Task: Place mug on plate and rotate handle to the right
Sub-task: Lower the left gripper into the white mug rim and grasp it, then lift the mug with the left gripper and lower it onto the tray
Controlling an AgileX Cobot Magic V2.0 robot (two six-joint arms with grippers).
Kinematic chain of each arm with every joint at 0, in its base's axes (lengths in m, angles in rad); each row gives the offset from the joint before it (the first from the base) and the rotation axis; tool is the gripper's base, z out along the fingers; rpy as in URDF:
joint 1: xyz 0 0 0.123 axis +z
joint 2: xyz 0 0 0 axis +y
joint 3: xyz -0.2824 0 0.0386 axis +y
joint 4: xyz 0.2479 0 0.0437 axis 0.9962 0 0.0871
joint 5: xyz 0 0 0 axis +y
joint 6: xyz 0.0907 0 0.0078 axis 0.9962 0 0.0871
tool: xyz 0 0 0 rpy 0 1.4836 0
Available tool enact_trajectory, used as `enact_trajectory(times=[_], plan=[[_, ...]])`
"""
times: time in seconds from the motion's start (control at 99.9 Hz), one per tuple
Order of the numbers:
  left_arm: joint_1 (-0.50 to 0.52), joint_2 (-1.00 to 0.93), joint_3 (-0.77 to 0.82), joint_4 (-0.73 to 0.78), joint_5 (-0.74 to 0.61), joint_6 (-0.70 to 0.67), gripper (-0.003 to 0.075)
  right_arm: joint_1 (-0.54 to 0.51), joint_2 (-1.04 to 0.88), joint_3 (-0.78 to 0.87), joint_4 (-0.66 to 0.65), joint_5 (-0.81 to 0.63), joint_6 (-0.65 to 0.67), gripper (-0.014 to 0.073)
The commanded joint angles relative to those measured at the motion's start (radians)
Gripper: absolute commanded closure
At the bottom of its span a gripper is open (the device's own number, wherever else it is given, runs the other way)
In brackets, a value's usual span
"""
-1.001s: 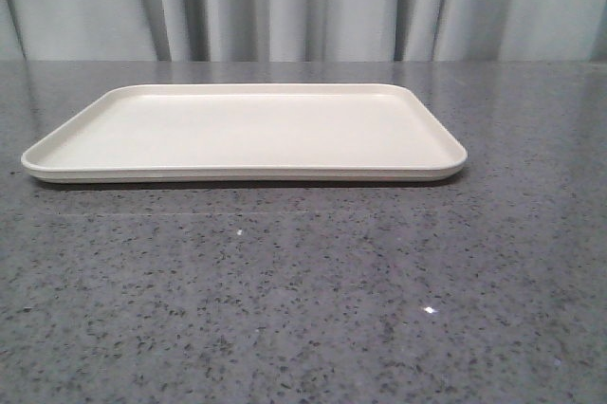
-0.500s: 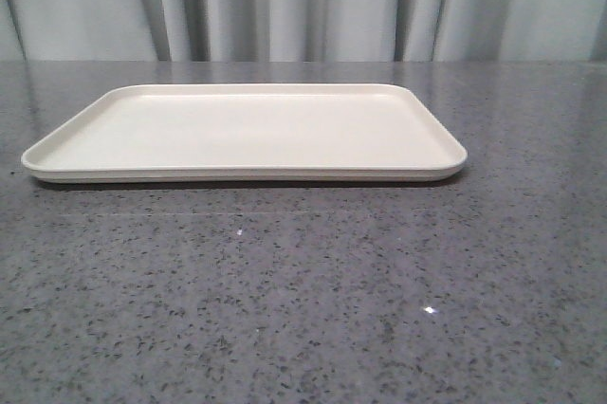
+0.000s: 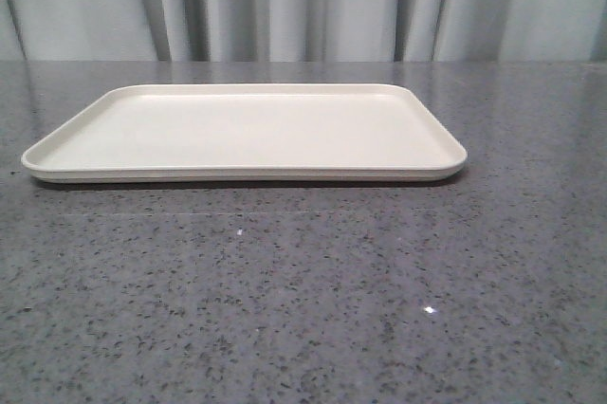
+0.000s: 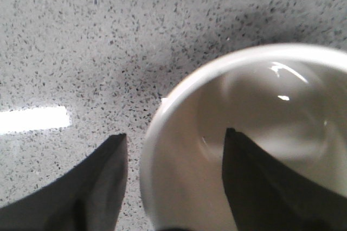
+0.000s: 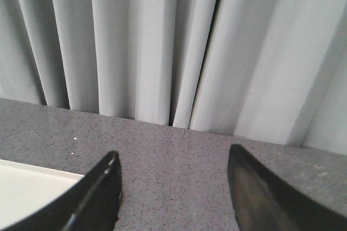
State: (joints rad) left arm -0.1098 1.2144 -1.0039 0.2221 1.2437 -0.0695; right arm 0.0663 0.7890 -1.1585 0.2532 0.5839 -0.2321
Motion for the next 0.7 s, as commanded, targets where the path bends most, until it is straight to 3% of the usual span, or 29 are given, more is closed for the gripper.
enact_trajectory(times=[0.0, 0.07, 0.16, 0.46, 0.691], plan=[[0.003, -0.016, -0.019, 0.026, -0.025, 0.001, 0.0389, 0.003, 0.002, -0.030, -0.002, -0.070, -0.010, 0.0149], [0.003, -0.016, -0.019, 0.038, -0.046, 0.001, 0.0521, 0.003, 0.002, -0.030, -0.002, -0.068, -0.010, 0.0149], [0.003, -0.016, -0.019, 0.049, -0.071, 0.001, 0.0743, 0.003, 0.002, -0.030, -0.002, -0.066, -0.010, 0.0149], [0.003, -0.016, -0.030, 0.047, -0.089, 0.024, 0.0729, 0.003, 0.002, -0.030, -0.002, -0.062, -0.010, 0.0149], [0.003, -0.016, -0.094, -0.038, -0.088, 0.070, 0.0729, 0.003, 0.002, -0.030, -0.002, -0.061, -0.010, 0.0149]])
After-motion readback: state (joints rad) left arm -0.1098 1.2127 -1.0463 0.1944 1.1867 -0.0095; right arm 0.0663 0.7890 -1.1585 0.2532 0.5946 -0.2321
